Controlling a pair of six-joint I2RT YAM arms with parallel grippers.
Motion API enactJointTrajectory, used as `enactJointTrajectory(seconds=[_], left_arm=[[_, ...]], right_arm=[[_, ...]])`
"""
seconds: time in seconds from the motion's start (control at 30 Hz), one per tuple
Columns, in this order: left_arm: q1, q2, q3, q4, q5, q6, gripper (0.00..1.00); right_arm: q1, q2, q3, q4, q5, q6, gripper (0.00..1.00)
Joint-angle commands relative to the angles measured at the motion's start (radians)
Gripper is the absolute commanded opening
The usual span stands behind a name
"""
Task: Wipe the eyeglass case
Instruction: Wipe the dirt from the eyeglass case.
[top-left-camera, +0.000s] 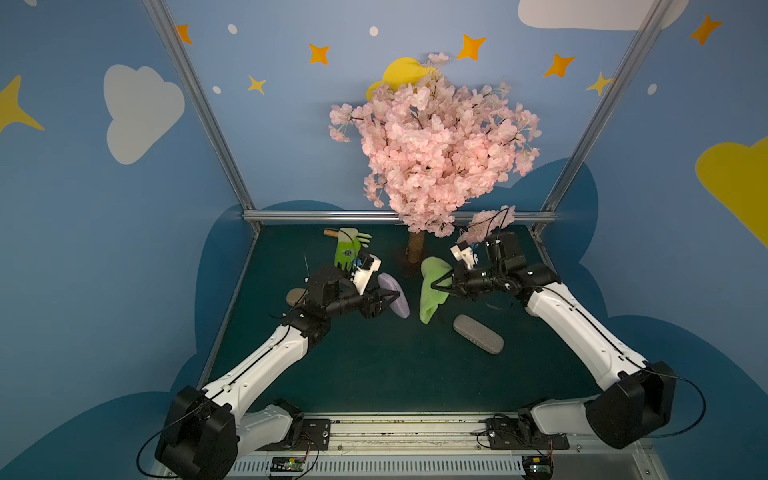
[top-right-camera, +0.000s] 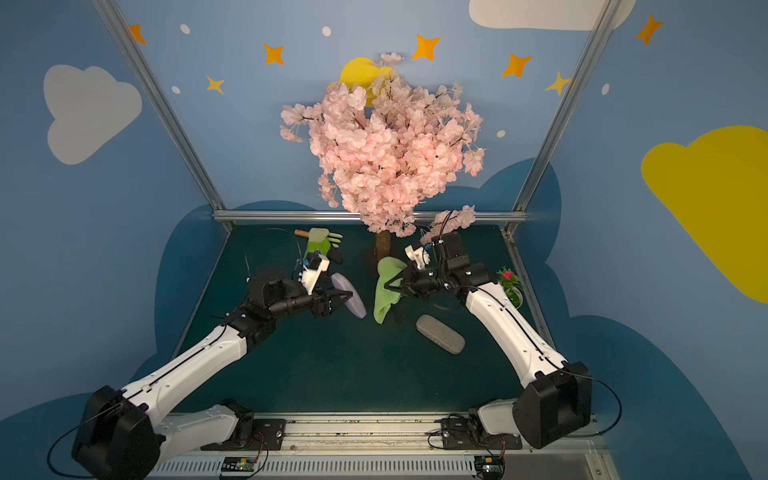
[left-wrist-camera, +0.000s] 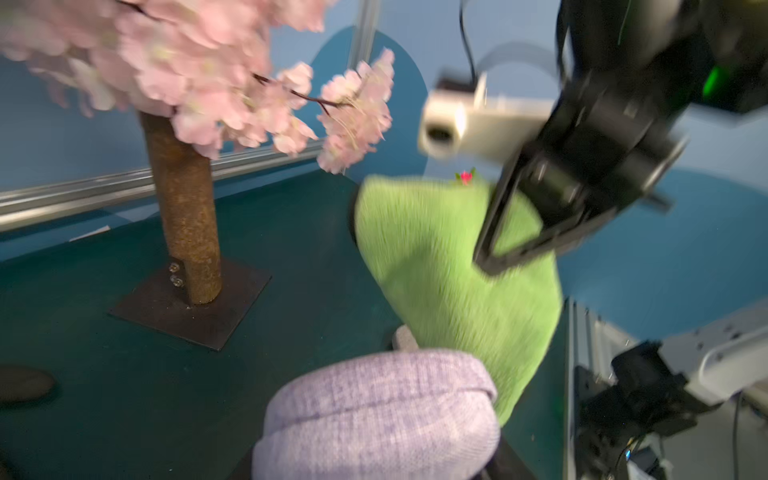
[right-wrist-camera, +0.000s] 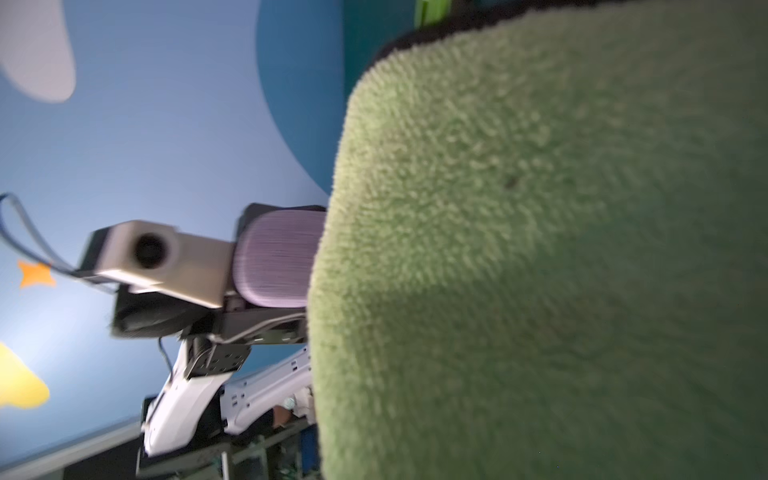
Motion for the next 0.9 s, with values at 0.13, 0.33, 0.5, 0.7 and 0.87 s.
enactJointTrajectory(seconds=[0.13, 0.33, 0.5, 0.7, 0.87], left_arm=[[-0.094, -0.013, -0.018, -0.073, -0.179, 0.333, 0.03], [-0.128, -0.013, -0.014, -0.056, -0.188, 0.351, 0.03], [-0.129, -0.044, -0.019, -0.037, -0.189, 0.345, 0.03], [-0.13, -0.037, -0.01, -0.068, -0.175, 0.317, 0.03], [-0.159, 0.005, 0.005, -0.084, -0.18, 0.3, 0.03]], right_arm=[[0.189, 0.047, 0.0, 0.206, -0.085, 0.183, 0.0], [0.136, 0.076, -0.185, 0.44, -0.141, 0.328, 0.0], [-0.06, 0.026, -0.248, 0.117, -0.057, 0.08, 0.0], [0.052, 0.009, -0.008, -0.161, 0.093, -0.107, 0.0], [0.189, 0.039, 0.012, 0.061, 0.038, 0.059, 0.0]])
